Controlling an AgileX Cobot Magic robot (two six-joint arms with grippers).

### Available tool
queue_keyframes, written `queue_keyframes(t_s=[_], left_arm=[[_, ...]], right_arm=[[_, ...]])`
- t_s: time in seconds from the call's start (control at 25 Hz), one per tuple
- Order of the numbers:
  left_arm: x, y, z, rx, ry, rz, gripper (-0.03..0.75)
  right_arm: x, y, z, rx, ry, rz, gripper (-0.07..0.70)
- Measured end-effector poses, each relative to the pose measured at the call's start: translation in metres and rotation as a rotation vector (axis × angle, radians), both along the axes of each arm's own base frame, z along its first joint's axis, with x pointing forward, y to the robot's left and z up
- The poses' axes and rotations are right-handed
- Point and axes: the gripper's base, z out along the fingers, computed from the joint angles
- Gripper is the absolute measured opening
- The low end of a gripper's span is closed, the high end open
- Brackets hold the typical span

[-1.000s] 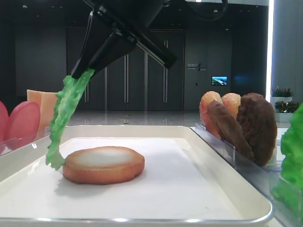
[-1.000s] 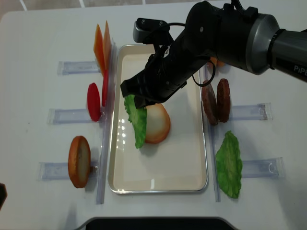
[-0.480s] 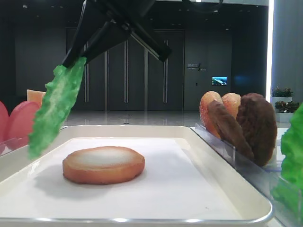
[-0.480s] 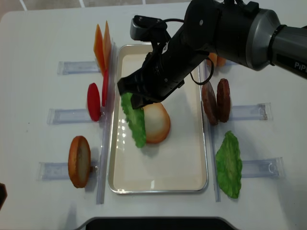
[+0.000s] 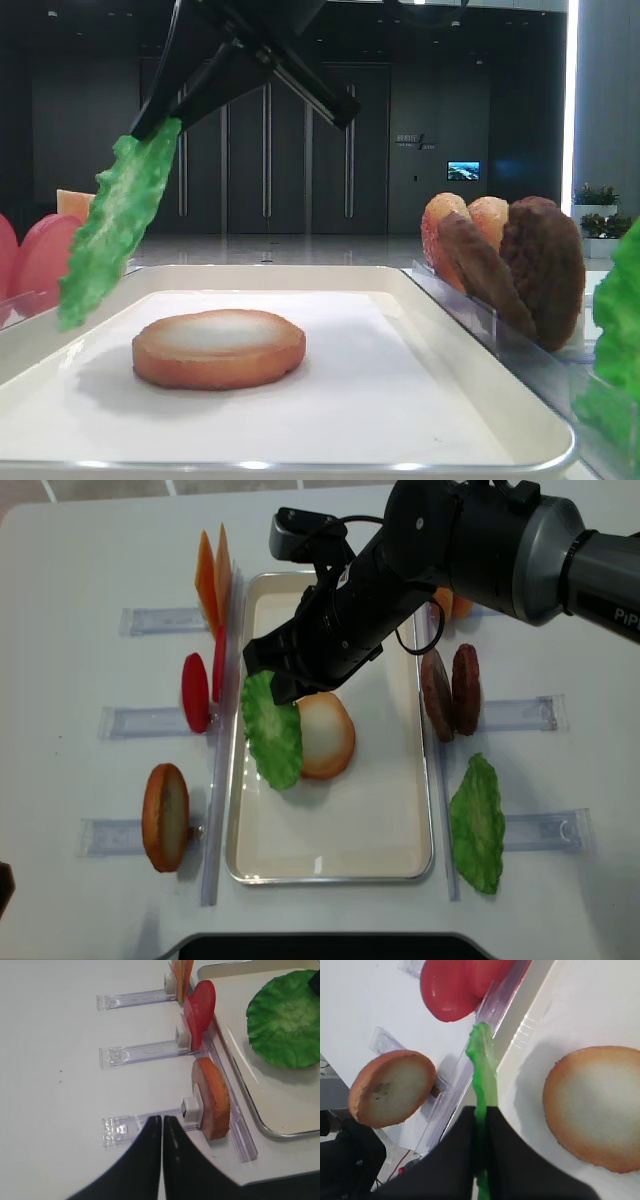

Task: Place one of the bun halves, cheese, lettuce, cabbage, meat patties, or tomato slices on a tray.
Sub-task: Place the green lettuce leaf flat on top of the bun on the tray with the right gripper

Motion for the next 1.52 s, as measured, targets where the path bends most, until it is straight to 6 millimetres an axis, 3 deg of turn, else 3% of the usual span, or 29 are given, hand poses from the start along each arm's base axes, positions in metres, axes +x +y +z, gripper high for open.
queue_keyframes(t_s=[0.56, 1.2, 1.36, 1.44, 1.52], left_arm=[[0.0, 0.0, 0.0, 0.0, 0.0, 0.0, -0.001], [0.0, 0.0, 0.0, 0.0, 0.0, 0.0, -0.001], [0.0, 0.0, 0.0, 0.0, 0.0, 0.0, -0.001], [0.0, 0.0, 0.0, 0.0, 0.0, 0.0, -0.001], [0.0, 0.0, 0.0, 0.0, 0.0, 0.0, -0.001]], right_arm=[[0.005, 0.0, -0.013, -0.053, -0.027, 0.014, 0.021], [0.015, -0.017, -0.019, -0.151, -0.057, 0.039, 0.032], [0.02, -0.027, -0.024, -0.238, -0.097, 0.061, 0.195], [0.027, -0.037, -0.024, -0.295, -0.122, 0.056, 0.312], [0.036, -0.051, -0.017, -0.372, -0.157, 0.045, 0.379]])
